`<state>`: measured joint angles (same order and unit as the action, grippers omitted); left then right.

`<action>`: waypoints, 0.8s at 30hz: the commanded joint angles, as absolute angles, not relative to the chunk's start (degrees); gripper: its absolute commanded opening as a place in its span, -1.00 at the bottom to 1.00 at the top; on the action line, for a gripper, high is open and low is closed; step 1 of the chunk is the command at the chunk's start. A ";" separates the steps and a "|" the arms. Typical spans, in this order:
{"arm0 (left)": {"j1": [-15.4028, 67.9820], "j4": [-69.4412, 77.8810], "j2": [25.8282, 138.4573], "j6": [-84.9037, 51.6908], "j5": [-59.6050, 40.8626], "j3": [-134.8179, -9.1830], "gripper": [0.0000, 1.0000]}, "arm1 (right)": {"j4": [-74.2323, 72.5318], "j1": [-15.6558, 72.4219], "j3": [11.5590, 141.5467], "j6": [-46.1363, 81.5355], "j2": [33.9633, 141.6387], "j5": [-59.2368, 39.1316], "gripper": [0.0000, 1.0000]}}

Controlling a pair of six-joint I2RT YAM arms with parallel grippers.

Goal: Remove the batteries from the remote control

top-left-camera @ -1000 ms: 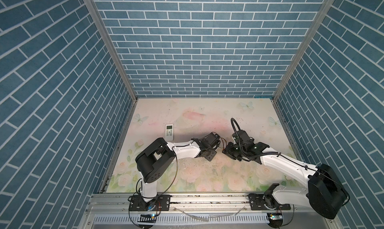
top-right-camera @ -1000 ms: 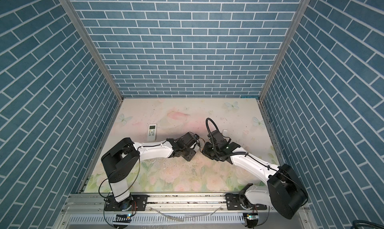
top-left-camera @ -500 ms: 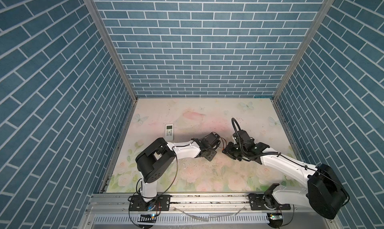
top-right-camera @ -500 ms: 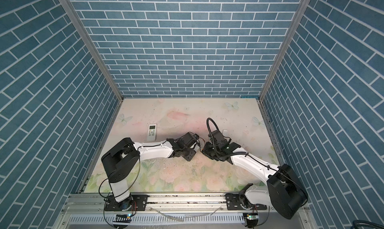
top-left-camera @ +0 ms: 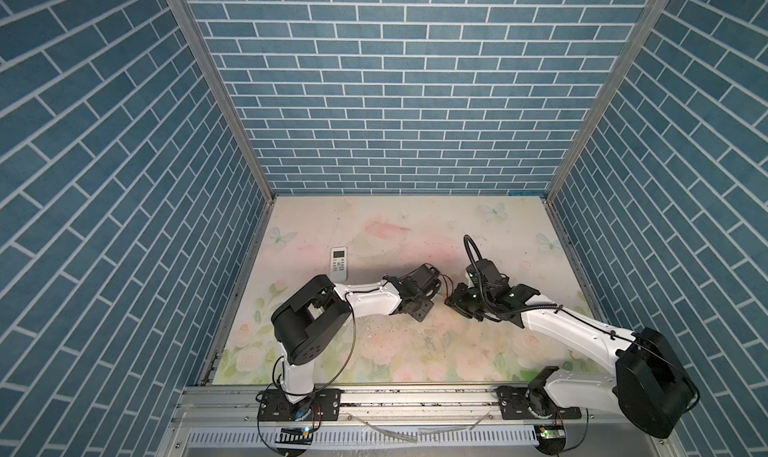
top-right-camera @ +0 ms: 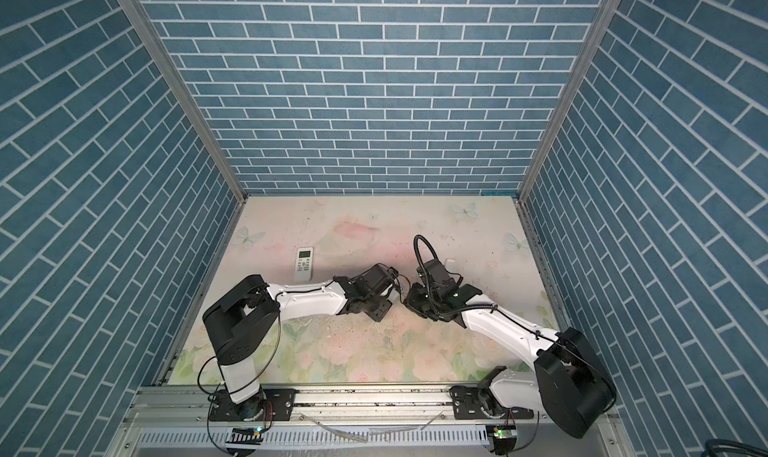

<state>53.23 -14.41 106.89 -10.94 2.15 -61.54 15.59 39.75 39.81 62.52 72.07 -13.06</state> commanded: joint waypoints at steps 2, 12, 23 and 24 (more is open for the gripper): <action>55.34 -20.74 114.08 -8.70 -2.64 -57.85 -0.42 | 5.37 39.81 42.18 59.19 69.37 -13.90 -1.00; 55.33 -20.83 114.26 -8.86 -2.70 -57.90 -0.42 | 5.94 39.82 41.75 59.21 68.29 -13.04 -1.00; 55.28 -21.18 114.17 -8.92 -2.17 -57.66 -0.43 | 8.59 39.55 41.51 58.80 69.01 -11.34 -1.00; 55.30 -21.33 114.17 -8.97 -2.03 -57.74 -0.41 | 9.14 39.56 41.45 58.80 68.77 -11.17 -1.00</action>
